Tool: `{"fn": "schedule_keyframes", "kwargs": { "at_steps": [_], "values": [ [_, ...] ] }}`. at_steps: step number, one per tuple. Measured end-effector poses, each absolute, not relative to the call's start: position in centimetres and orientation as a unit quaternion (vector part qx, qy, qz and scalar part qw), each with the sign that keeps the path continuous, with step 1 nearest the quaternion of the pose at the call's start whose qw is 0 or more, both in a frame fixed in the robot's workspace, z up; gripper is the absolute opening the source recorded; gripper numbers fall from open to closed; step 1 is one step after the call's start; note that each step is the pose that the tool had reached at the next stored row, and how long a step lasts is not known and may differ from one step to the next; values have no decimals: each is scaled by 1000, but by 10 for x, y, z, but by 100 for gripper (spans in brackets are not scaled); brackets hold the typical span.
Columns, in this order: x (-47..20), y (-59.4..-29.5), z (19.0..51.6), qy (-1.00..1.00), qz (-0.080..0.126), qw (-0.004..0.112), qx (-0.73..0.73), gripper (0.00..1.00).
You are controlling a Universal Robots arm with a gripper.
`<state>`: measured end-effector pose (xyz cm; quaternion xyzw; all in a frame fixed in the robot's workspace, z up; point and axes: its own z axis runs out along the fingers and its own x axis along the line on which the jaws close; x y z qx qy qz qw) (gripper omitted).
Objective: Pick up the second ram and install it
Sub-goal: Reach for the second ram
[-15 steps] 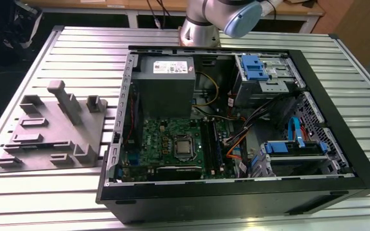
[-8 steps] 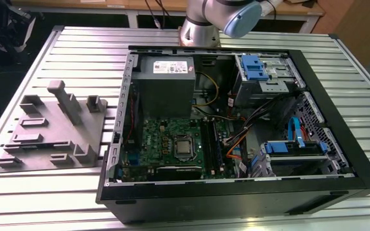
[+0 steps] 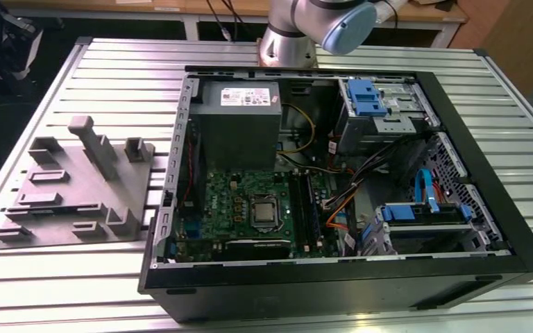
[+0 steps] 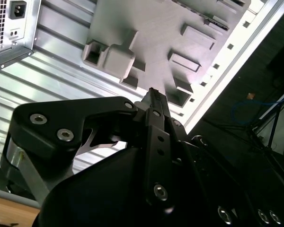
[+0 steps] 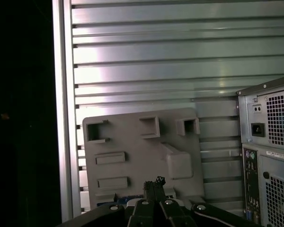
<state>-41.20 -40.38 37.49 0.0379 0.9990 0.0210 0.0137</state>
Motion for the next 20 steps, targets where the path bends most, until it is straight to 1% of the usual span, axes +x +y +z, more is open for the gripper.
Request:
{"fn": "schedule_keyframes", "kwargs": {
  "at_steps": [11, 20],
  "values": [
    [-424, -408, 364, 999, 21, 14, 38, 10],
    [-425, -418, 354, 999, 21, 12, 38, 10]
  ]
}}
